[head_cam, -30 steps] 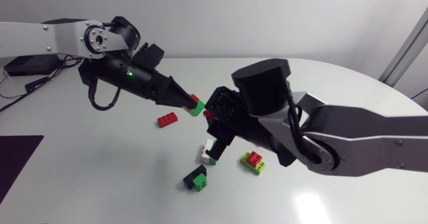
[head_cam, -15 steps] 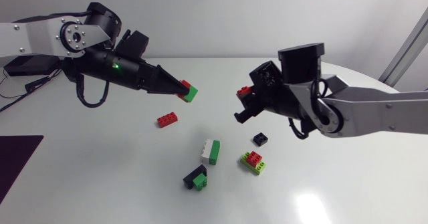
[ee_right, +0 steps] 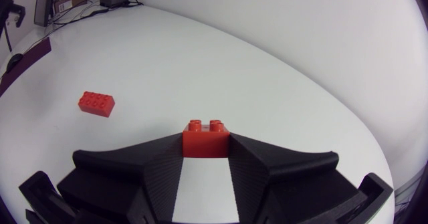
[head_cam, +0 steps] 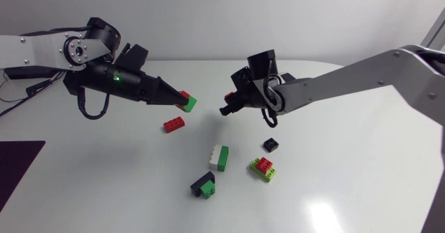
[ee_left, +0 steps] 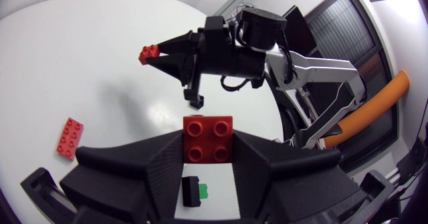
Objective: Separate the duplo bricks
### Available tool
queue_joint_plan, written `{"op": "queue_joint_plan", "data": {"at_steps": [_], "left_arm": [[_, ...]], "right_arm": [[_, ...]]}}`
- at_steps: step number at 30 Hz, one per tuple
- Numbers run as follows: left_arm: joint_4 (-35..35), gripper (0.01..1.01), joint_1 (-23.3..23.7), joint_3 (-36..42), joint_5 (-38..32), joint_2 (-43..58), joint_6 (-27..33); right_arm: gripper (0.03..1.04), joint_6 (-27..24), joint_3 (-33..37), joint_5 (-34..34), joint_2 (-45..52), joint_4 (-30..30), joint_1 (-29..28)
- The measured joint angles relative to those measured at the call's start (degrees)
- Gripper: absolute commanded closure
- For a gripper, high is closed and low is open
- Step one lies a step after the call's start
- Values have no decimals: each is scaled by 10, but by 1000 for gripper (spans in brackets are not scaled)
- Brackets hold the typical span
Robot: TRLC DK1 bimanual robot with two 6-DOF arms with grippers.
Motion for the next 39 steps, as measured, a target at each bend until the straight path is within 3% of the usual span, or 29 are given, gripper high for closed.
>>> {"op": "queue_joint_plan", "data": {"at_steps": [11,33,39], "left_arm": [[18,811,17,-16,0,0,0],[39,811,17,-30,0,6,0],[40,811,17,-32,0,6,0]], "right_arm": [[675,13,55,0,68,-19,5],[656,12,32,-38,90,-30,-9],[352,10,11,-39,90,-9,-9]]}}
